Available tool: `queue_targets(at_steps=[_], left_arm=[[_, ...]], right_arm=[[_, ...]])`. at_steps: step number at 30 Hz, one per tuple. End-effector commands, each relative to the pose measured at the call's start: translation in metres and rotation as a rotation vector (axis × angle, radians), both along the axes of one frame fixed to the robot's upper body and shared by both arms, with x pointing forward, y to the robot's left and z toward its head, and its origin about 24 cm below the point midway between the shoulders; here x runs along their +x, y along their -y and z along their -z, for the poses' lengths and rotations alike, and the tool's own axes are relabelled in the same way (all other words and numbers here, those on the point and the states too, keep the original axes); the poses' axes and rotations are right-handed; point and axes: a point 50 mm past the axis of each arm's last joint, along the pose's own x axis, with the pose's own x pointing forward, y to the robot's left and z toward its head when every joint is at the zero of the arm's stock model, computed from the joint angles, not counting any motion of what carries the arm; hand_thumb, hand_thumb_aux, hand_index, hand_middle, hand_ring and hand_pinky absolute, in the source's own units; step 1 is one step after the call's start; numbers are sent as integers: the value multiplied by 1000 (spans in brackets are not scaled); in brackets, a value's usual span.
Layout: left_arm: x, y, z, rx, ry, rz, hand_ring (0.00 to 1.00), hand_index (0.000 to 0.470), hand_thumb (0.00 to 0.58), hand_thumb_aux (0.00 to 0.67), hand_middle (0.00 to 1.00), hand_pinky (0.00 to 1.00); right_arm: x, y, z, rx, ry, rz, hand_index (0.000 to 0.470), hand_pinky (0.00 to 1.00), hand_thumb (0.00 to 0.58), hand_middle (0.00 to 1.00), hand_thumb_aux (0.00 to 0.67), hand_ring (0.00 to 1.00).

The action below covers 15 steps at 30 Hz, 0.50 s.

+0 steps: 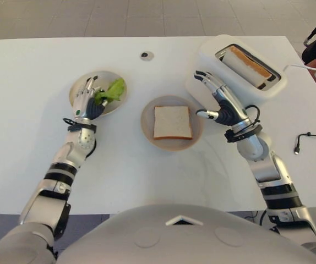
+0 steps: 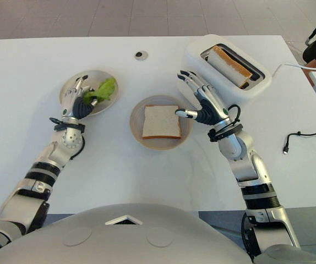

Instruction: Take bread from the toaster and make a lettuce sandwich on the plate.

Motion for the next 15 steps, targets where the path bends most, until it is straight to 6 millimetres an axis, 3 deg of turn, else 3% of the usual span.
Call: queue_targets(at_steps=[1, 6, 7, 8, 11, 15], left_arm=[[-12, 57, -10, -224, 33, 230, 0, 470, 580, 670, 0, 0], [-25, 104, -1, -231, -57, 446, 0, 442, 578, 631, 0, 0], [-28, 110, 3, -206, -83, 479, 0, 405, 569, 578, 0, 0], [-31, 114, 8, -174, -116, 510, 0, 404, 568, 575, 0, 0], [-35, 113, 19, -76, -174, 528, 0, 402, 568, 573, 0, 0], [-34, 101, 17, 0, -166, 487, 0, 393, 564, 560, 0, 0]], right_arm=[[1, 14, -14, 20, 51, 50, 0, 0, 0, 0, 0, 0], [-2, 36, -33, -5, 112, 112, 0, 0, 0, 0, 0, 0], [-3, 41, -38, -10, 128, 126, 0, 0, 0, 0, 0, 0], [-4, 47, -43, -15, 146, 143, 0, 0, 0, 0, 0, 0], [-9, 63, -62, -28, 202, 196, 0, 0, 0, 0, 0, 0], [-19, 70, -77, -24, 240, 225, 0, 0, 0, 0, 0, 0]])
